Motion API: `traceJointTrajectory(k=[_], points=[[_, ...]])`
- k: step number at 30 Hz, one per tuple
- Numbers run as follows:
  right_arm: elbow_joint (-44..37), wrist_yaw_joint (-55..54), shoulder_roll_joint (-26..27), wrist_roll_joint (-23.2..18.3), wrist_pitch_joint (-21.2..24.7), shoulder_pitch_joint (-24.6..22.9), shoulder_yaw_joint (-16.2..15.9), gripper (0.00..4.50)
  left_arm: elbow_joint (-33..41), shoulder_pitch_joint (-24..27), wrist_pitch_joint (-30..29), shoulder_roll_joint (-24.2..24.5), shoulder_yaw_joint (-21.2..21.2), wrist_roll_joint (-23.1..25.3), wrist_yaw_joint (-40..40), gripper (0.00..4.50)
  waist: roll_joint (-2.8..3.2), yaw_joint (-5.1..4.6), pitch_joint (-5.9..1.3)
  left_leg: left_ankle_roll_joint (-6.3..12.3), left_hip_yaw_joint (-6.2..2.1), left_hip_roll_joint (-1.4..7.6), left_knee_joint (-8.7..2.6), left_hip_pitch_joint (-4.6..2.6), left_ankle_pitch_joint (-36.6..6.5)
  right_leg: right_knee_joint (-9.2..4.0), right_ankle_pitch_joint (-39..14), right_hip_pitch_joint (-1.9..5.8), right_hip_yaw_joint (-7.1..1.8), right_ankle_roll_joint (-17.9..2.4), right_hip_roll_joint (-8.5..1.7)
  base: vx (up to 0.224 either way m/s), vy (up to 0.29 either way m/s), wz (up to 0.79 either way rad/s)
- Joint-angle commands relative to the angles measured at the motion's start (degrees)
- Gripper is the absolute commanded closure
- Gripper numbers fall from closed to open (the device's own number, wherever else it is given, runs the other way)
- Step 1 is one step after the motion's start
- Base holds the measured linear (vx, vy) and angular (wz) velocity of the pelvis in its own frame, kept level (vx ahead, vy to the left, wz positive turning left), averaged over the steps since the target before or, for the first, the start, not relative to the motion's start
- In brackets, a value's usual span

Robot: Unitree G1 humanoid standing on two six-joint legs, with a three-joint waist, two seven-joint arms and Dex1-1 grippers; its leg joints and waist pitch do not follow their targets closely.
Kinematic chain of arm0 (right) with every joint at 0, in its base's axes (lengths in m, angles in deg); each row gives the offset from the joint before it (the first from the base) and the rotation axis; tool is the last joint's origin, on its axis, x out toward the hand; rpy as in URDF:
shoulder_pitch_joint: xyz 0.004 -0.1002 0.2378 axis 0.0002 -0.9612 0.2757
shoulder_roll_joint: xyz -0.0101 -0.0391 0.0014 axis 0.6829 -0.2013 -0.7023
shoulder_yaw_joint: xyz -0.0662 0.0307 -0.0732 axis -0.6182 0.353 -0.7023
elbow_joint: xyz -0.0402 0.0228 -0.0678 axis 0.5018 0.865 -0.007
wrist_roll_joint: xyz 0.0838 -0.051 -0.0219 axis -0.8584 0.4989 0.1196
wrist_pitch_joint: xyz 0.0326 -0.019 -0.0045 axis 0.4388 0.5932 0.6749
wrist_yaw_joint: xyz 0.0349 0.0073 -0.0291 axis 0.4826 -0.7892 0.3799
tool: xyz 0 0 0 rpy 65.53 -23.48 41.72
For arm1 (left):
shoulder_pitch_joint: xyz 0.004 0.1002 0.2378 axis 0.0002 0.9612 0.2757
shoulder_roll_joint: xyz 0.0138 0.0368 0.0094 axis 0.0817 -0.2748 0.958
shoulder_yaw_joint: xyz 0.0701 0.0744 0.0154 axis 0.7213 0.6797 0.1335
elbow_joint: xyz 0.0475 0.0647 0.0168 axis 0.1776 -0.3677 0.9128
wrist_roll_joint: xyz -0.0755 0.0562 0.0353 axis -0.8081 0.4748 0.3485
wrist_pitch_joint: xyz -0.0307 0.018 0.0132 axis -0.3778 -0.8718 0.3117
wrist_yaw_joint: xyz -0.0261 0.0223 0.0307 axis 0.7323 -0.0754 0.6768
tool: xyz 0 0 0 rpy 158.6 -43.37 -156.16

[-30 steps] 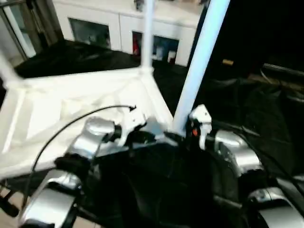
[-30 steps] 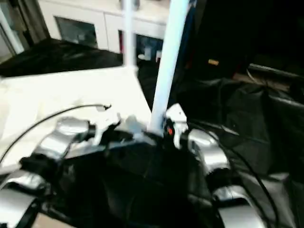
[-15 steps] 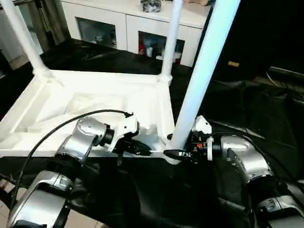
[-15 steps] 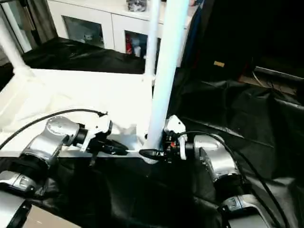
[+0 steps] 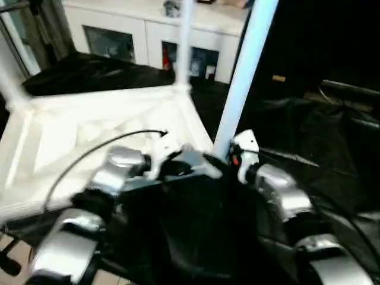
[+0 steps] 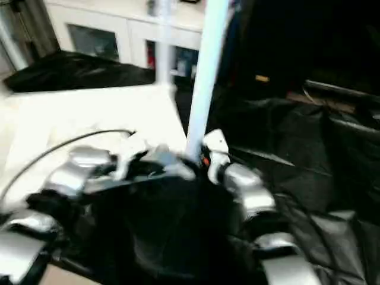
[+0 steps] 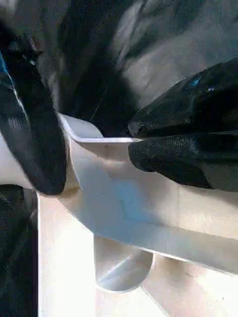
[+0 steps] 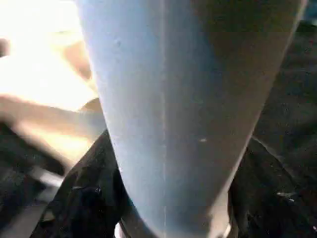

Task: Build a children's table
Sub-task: Rotate leg to tighten

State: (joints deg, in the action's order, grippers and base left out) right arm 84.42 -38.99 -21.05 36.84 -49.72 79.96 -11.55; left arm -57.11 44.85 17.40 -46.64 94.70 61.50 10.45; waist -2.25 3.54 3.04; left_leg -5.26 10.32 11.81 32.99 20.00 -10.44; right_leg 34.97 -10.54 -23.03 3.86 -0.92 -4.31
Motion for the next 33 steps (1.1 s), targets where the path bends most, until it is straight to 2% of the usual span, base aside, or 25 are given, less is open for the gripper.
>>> traceJointTrajectory(k=[1, 2, 5, 7, 10, 13, 15, 18, 22, 24, 27, 31, 33], points=[[3.7, -2.7, 2.2, 2.3, 2.9, -0.6, -1.8, 2.01, 0.9, -2.0, 0.3, -3.6, -0.6, -1.4, -3.1, 4.5, 0.58, 0.01, -3.35, -0.07, -0.52, 1.44, -4.03, -0.37, -15.4, -5.22, -19.5, 2.24, -2.72, -10.0, -3.8, 0.0, 0.0, 0.0], [3.9, -3.0, 2.9, 2.5, 2.4, -0.3, -2.2, 2.01, 1.1, -1.9, 0.0, -4.4, -0.5, -1.4, -4.0, 4.5, 0.43, 0.07, -3.41, 0.41, -0.41, 1.37, -3.94, -0.31, -14.9, -5.13, -18.0, 2.35, -2.74, -10.3, -3.75, 0.0, 0.0, 0.0], [4.4, -1.8, 4.4, 2.6, 0.5, 0.8, -2.5, 2.01, 1.7, -1.5, 0.4, -6.0, -0.1, -1.3, -4.2, 4.5, 0.49, 0.14, -3.49, 1.18, -0.32, 1.34, -3.85, -0.1, -13.7, -4.9, -15.5, 2.57, -2.76, -10.9, -3.81, 0.0, 0.0, 0.0], [5.4, -1.3, 5.0, 1.5, -0.8, 1.9, -1.5, 1.32, 1.7, -1.4, 0.9, -6.2, 0.4, -1.4, -3.8, 4.5, 0.44, 0.07, -3.54, 1.55, -0.35, 1.38, -3.87, 0.02, -13.1, -4.73, -14.6, 2.66, -2.72, -11.3, -3.81, 0.0, 0.0, 0.0], [4.9, -0.1, 4.8, 0.7, -0.4, 1.9, -1.2, 1.23, 2.5, -0.8, 1.1, -5.8, 0.7, -1.4, -3.2, 4.5, 0.56, 0.14, -3.52, 1.85, -0.32, 1.4, -3.88, -0.07, -13.2, -4.71, -14.3, 2.63, -2.74, -11.6, -3.79, 0.0, 0.0, 0.0], [3.0, 4.6, 2.4, 0.6, -0.1, 1.6, -2.4, 1.11, 3.8, 0.3, 1.4, -3.9, 1.2, -1.6, 0.0, 4.5, 0.47, 0.14, -3.45, 2.0, -0.4, 1.45, -3.96, 0.01, -14.0, -4.85, -15.9, 2.76, -2.68, -11.2, -3.91, 0.0, 0.0, 0.0], [1.2, 10.2, 0.5, 0.1, -0.2, 0.6, -3.4, 1.11, 4.6, 0.9, 2.0, -2.8, 1.5, -1.9, 2.4, 4.5, 0.49, 0.16, -3.57, 2.37, -0.37, 1.49, -3.86, 0.07, -13.1, -4.69, -14.2, 2.83, -2.74, -11.4, -3.88, 0.0, 0.0, 0.0], [-2.3, 19.6, -2.6, -1.0, -0.1, -1.2, -5.0, 1.11, 5.6, 1.6, 2.4, -0.9, 2.1, -2.2, 6.7, 4.5, 0.49, 0.25, -3.8, 3.93, -0.3, 1.53, -3.58, 0.35, -9.9, -3.92, -7.7, 3.2, -2.74, -13.1, -3.77, 0.0, 0.0, 0.0], [-5.7, 27.0, -5.7, -1.9, 1.0, -2.9, -6.7, 1.11, 6.4, 2.2, 2.8, 1.0, 2.8, -2.7, 10.8, 4.5, 0.53, 0.38, -3.92, 5.15, -0.15, 1.51, -3.35, 0.23, -8.6, -3.54, -4.1, 3.32, -2.68, -14.6, -3.62, 0.0, 0.0, 0.0], [-7.4, 30.4, -7.3, -2.3, 1.8, -3.7, -7.3, 1.11, 6.8, 2.5, 3.0, 2.1, 3.1, -2.8, 13.1, 4.5, 0.76, 0.62, -3.77, 5.14, -0.08, 1.74, -3.42, 0.09, -9.0, -3.61, -4.5, 3.16, -2.59, -15.3, -3.69, 0.0, 0.0, 0.0], [-10.5, 36.9, -10.4, -3.2, 4.0, -5.2, -8.3, 1.11, 6.5, 2.7, 3.5, 4.3, 3.3, -2.3, 15.8, 4.5, 0.73, 1.48, -3.54, 4.38, -0.01, 1.89, -3.59, -0.05, -11.2, -3.98, -8.4, 3.13, -2.58, -14.4, -3.66, 0.0, 0.0, 0.0], [-12.1, 39.4, -11.6, -3.6, 5.3, -6.0, -8.7, 1.11, 6.8, 2.8, 3.5, 5.1, 3.2, -2.6, 17.0, 4.5, 0.69, 1.94, -3.44, 3.12, -0.01, 1.93, -3.72, -0.26, -12.7, -4.3, -11.8, 2.82, -2.69, -13.4, -3.81, 0.0, 0.0, 0.0], [-13.4, 41.7, -12.7, -3.8, 6.8, -6.6, -9.6, 1.11, 7.3, 3.1, 3.5, 5.8, 3.4, -3.1, 18.7, 4.5, 0.69, 2.03, -3.49, 2.74, -0.14, 1.93, -3.8, -0.16, -12.6, -4.26, -12.2, 2.97, -2.66, -13.0, -3.85, 0.0, 0.0, 0.0]])
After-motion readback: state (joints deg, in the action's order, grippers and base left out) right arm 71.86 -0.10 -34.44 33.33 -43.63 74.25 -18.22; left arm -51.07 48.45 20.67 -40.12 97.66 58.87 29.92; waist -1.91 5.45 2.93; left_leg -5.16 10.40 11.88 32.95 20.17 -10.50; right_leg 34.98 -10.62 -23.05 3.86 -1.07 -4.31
